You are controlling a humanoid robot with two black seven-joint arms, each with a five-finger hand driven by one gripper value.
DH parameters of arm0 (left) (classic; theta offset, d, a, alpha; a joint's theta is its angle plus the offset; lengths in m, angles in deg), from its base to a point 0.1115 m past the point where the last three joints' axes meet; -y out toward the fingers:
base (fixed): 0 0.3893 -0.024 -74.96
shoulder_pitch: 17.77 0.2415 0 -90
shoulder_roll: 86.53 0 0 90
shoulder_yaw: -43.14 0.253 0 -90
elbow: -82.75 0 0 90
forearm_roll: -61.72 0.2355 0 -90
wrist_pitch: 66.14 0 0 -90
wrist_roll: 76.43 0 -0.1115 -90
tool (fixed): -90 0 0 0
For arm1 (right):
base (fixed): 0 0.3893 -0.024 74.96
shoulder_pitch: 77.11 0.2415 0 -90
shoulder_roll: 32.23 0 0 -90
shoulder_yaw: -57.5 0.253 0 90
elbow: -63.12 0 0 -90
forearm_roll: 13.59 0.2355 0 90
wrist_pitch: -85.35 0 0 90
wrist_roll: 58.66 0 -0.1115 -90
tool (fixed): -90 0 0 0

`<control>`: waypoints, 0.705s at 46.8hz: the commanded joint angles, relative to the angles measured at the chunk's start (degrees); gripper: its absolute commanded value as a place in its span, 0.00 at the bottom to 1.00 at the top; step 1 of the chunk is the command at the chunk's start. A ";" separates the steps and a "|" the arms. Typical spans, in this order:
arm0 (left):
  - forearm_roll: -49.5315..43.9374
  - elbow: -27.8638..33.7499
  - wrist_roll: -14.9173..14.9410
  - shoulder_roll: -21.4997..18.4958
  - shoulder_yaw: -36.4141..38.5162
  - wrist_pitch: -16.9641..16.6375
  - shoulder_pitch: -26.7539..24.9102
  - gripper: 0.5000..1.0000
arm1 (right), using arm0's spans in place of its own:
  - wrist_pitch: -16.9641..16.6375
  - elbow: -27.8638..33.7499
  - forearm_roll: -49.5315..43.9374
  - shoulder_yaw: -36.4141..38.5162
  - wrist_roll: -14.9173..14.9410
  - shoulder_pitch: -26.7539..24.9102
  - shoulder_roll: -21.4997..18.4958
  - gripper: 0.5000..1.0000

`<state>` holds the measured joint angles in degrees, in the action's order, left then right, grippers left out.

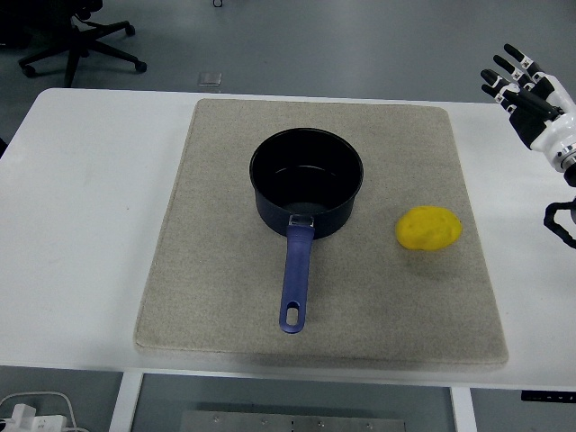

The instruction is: Put the potato in the blue pot

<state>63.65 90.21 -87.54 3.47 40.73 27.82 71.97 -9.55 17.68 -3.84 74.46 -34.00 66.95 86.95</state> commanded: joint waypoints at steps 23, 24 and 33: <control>0.00 0.00 0.04 0.00 0.04 -0.01 0.00 0.99 | 2.78 -0.70 -1.13 0.00 0.29 0.43 0.97 0.86; 0.00 0.00 0.04 0.00 0.04 -0.01 -0.09 0.99 | 2.70 -0.79 -1.92 0.09 0.38 0.43 0.97 0.86; 0.00 0.00 -0.05 0.00 -0.05 -0.01 0.00 0.99 | 3.22 -4.30 -11.58 0.18 2.49 0.43 1.49 0.85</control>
<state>63.65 90.22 -87.55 3.47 40.71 27.82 71.96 -6.79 15.11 -12.15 74.70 -32.48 67.38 88.11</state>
